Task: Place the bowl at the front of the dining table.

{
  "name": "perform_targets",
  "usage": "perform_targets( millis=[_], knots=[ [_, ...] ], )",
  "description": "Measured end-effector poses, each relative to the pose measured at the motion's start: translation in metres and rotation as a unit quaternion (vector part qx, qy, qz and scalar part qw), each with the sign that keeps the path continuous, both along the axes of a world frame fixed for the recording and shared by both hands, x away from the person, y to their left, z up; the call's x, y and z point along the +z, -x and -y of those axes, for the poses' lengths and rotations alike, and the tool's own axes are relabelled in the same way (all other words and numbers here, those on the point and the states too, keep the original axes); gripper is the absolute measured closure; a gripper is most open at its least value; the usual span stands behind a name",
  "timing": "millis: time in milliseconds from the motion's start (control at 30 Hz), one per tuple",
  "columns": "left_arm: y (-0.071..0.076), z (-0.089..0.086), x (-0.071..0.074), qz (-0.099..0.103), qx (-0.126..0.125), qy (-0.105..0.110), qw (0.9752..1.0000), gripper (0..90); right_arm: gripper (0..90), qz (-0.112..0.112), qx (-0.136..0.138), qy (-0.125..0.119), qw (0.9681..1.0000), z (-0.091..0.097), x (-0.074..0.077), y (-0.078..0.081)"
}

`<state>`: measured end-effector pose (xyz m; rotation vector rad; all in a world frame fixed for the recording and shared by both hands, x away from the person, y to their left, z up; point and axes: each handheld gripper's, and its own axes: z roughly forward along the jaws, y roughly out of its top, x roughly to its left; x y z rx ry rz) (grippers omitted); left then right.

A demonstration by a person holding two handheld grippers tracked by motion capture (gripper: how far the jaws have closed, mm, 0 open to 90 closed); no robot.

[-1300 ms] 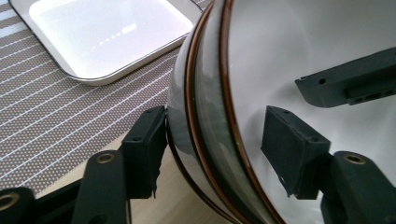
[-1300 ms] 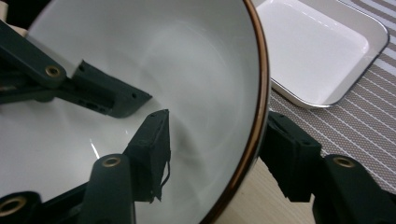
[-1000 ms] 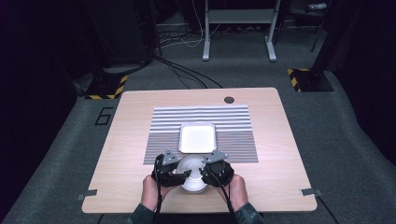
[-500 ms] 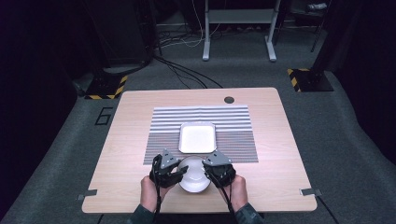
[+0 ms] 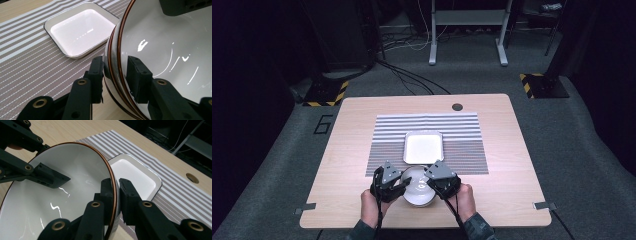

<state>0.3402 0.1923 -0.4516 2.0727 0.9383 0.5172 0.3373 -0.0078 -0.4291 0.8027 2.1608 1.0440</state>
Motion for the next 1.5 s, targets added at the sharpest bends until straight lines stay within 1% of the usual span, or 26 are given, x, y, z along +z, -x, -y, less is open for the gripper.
perform_targets(
  millis=[33, 67, 133, 167, 200, 233, 333, 367, 400, 433, 467, 500, 533, 633, 700, 800, 900, 1000, 1033, 1067, 1167, 1233, 1267, 1300, 1433, 1500],
  knots=[
    [0.001, -0.001, 0.001, 0.009, -0.004, 0.003, 1.0000, 65.8, 81.9, 0.009, 0.002, 0.000, 1.0000, 0.000, 0.001, 0.001],
    [0.001, -0.001, 0.001, 0.009, -0.004, 0.003, 1.0000, 65.7, 81.9, 0.009, 0.002, 0.000, 1.0000, 0.000, 0.001, 0.001],
    [0.002, -0.002, 0.004, 0.020, -0.004, 0.003, 0.9998, 65.6, 81.8, 0.013, 0.001, -0.002, 0.9999, -0.001, 0.003, 0.001],
    [0.002, -0.004, 0.007, 0.023, -0.001, 0.012, 0.9997, 65.8, 81.7, 0.021, 0.002, -0.006, 0.9998, -0.001, 0.005, 0.003],
    [0.002, -0.004, 0.007, 0.023, -0.001, 0.012, 0.9997, 66.1, 81.7, 0.021, 0.002, -0.006, 0.9998, -0.001, 0.005, 0.003],
    [0.002, -0.004, 0.009, 0.028, -0.005, 0.014, 0.9995, 66.6, 81.7, 0.030, 0.005, -0.006, 0.9995, -0.002, 0.007, 0.004],
    [0.003, -0.004, 0.010, 0.029, -0.013, 0.020, 0.9993, 69.7, 81.5, 0.037, 0.008, -0.007, 0.9992, -0.003, 0.009, 0.007],
    [0.004, -0.003, 0.011, 0.035, -0.013, 0.017, 0.9992, 71.8, 81.6, 0.046, 0.012, -0.007, 0.9989, -0.004, 0.011, 0.010],
    [0.004, -0.004, 0.012, 0.038, -0.014, 0.020, 0.9990, 71.8, 81.6, 0.046, 0.012, -0.007, 0.9989, -0.004, 0.011, 0.010],
    [0.005, -0.005, 0.014, 0.048, -0.012, 0.026, 0.9984, 76.4, 81.6, 0.050, 0.015, -0.005, 0.9986, -0.004, 0.012, 0.011],
    [0.005, -0.005, 0.014, 0.048, -0.012, 0.026, 0.9984, 77.6, 81.6, 0.050, 0.015, -0.005, 0.9986, -0.004, 0.012, 0.011],
    [0.005, -0.005, 0.016, 0.055, -0.010, 0.035, 0.9978, 78.1, 81.6, 0.055, 0.015, -0.004, 0.9984, -0.003, 0.014, 0.012],
    [0.005, -0.005, 0.016, 0.055, -0.010, 0.035, 0.9978, 78.4, 81.6, 0.055, 0.015, -0.004, 0.9984, -0.003, 0.014, 0.012],
    [0.006, -0.004, 0.021, 0.068, -0.005, 0.036, 0.9970, 78.9, 81.6, 0.062, 0.015, -0.012, 0.9979, -0.001, 0.018, 0.012],
    [0.007, -0.003, 0.023, 0.070, -0.002, 0.038, 0.9968, 79.2, 81.6, 0.067, 0.014, -0.011, 0.9976, -0.001, 0.019, 0.012],
    [0.006, -0.004, 0.026, 0.075, 0.000, 0.034, 0.9966, 79.6, 81.7, 0.070, 0.014, -0.014, 0.9974, 0.000, 0.021, 0.012],
    [0.004, -0.003, 0.028, 0.079, 0.004, 0.040, 0.9961, 79.8, 81.8, 0.065, 0.013, -0.017, 0.9977, 0.000, 0.023, 0.008],
    [0.004, -0.003, 0.031, 0.080, 0.006, 0.040, 0.9959, 80.2, 81.9, 0.061, 0.011, -0.024, 0.9978, 0.000, 0.025, 0.006],
    [0.004, -0.002, 0.033, 0.084, 0.007, 0.039, 0.9957, 80.3, 81.9, 0.060, 0.011, -0.026, 0.9978, 0.001, 0.026, 0.005],
    [0.004, -0.002, 0.033, 0.084, 0.007, 0.039, 0.9957, 80.3, 81.9, 0.062, 0.010, -0.027, 0.9977, 0.001, 0.028, 0.005],
    [0.003, -0.002, 0.039, 0.093, 0.006, 0.039, 0.9949, 80.6, 82.0, 0.066, 0.009, -0.030, 0.9973, 0.002, 0.031, 0.006],
    [0.004, -0.002, 0.040, 0.093, 0.008, 0.042, 0.9948, 80.7, 82.0, 0.067, 0.009, -0.032, 0.9972, 0.002, 0.032, 0.006],
    [0.004, -0.002, 0.042, 0.094, 0.008, 0.039, 0.9948, 80.7, 82.0, 0.068, 0.009, -0.032, 0.9971, 0.002, 0.033, 0.005],
    [0.003, -0.002, 0.043, 0.095, 0.008, 0.043, 0.9945, 80.7, 82.0, 0.070, 0.009, -0.034, 0.9969, 0.003, 0.035, 0.005],
    [0.003, -0.002, 0.047, 0.101, 0.011, 0.044, 0.9938, 80.9, 82.1, 0.068, 0.009, -0.037, 0.9970, 0.003, 0.038, 0.003],
    [0.003, -0.003, 0.048, 0.103, 0.012, 0.044, 0.9937, 80.9, 82.1, 0.072, 0.009, -0.036, 0.9967, 0.002, 0.039, 0.003]
  ],
)
